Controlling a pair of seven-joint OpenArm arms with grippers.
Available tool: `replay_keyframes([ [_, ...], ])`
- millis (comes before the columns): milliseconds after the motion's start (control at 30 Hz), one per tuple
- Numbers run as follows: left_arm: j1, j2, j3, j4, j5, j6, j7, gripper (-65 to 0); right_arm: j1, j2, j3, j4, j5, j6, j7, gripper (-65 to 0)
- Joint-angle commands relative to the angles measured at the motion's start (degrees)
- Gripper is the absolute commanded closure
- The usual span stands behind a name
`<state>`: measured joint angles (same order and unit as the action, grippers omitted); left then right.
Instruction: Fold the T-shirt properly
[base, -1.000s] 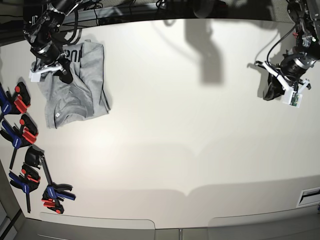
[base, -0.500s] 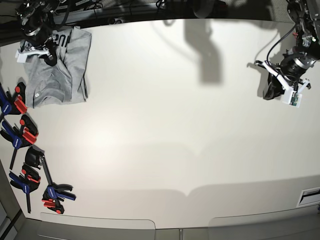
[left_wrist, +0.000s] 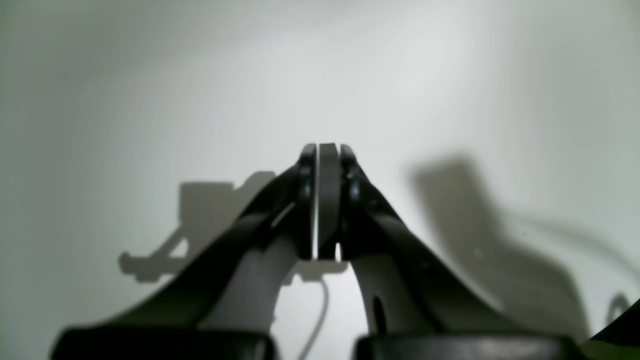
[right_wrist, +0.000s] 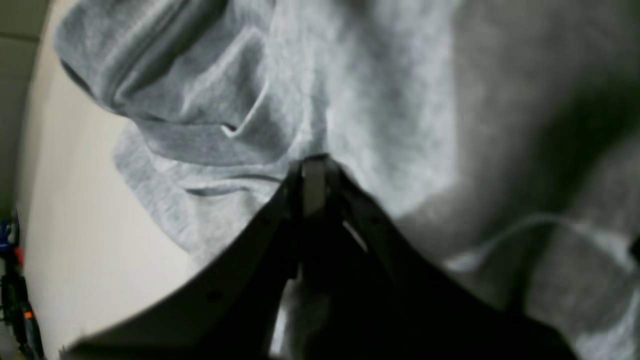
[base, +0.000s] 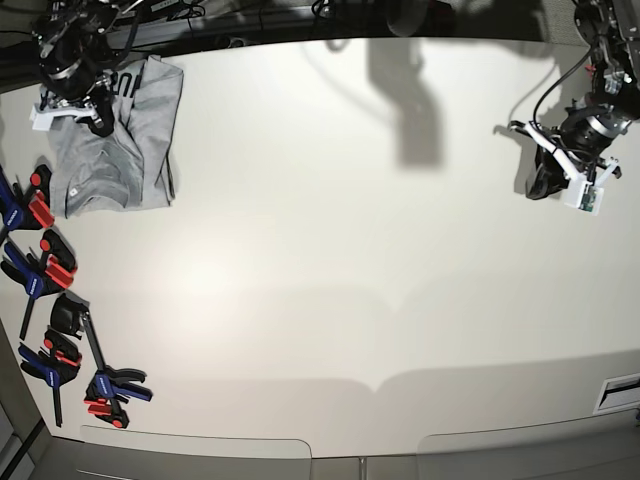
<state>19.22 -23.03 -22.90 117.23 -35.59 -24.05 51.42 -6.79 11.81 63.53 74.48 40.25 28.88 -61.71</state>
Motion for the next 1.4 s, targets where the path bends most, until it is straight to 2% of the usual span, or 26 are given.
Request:
replay_keyframes([
  [0,-0.3,-0.8,-0.3,0.9,-0.5,0.0,-1.2,0.0,0.5,1.2,0.2,2.0,0.9,-0.2,0.9,0.0],
  [267,-0.3,-0.8,-0.3,0.9,-0.5,0.0,-1.2,0.0,0.7,1.2,0.2,9.4,1.3,-0.2,0.6,0.0],
  [400,-0.3,-0.8,-0.3,0.9,-0.5,0.0,-1.2,0.0,0.7,1.2,0.2,13.0,5.8,-0.2,-0.8,0.0],
  [433,-0.3,-0.8,-0.3,0.9,-0.5,0.0,-1.2,0.0,0.7,1.2,0.2,14.3,7.4,0.4,-1.6,0.0],
  [600,-0.3,-0.8,-0.7,0.9,-0.5,0.0,-0.1,0.0,-2.9,0.4,0.3,26.7,17.5,8.0,-8.2,0.0],
  [733,1.3,-0.9,-4.6,1.3,-3.1,-0.3,2.9,0.0,-13.3,-1.3,0.3,41.1,20.1,9.8,-10.2,0.0],
  [933,11.7,-0.9,-17.6,2.9,-15.7,-5.6,11.7,0.0,-33.0,-4.3,0.3,56.0,20.3,9.7,-13.5,0.0],
  [1033,20.4,-1.4,-22.2,2.7,-20.3,-8.0,14.3,0.0,-41.3,-5.7,0.3,56.5,21.4,9.9,-14.3,0.0],
  [1167,31.6,-2.3,-23.5,0.6,-23.3,-12.3,17.2,0.0,-49.6,-7.6,-0.1,55.6,22.0,11.1,-14.0,0.0],
  [1267,38.4,-2.2,-23.5,-3.8,-24.1,-15.3,15.4,0.0,-55.3,-6.0,-2.8,54.1,24.7,11.1,-14.3,0.0],
  [1367,43.0,-2.2,-23.4,-10.8,-26.1,-15.5,13.7,0.0,-59.5,-3.3,-9.0,50.8,24.3,11.1,-14.3,0.0],
])
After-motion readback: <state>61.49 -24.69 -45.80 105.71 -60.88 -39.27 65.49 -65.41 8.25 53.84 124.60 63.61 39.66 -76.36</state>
